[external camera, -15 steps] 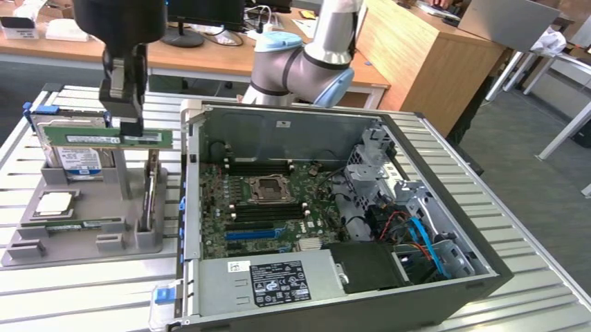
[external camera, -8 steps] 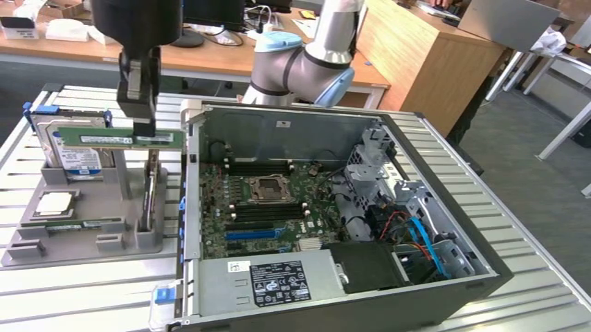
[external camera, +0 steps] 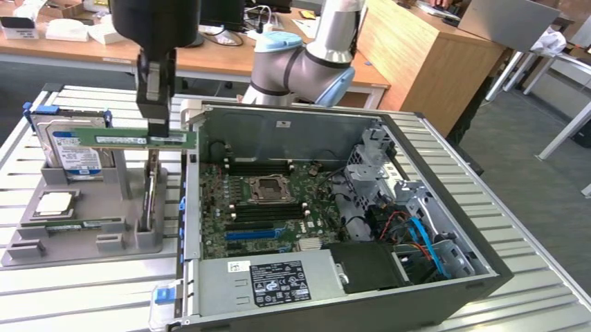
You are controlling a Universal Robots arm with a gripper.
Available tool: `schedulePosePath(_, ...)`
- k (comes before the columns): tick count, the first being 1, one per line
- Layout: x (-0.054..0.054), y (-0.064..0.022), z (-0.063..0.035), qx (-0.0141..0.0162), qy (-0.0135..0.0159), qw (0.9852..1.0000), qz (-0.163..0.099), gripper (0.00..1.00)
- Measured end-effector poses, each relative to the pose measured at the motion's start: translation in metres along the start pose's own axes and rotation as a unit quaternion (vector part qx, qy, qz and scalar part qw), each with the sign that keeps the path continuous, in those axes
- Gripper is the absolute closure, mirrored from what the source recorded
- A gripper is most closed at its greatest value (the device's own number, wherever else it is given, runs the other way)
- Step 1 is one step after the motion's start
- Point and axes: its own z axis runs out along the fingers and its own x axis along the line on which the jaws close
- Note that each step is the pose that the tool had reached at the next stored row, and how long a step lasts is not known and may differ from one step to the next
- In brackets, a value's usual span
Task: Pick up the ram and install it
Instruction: 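Pick up the ram and move it above insertion slot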
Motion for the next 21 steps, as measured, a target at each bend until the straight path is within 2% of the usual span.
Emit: schedulePosePath(21, 0.000, -0.0558, -0.0028, 0.0000, -0.0010, 1.0000, 0.000, 0.89)
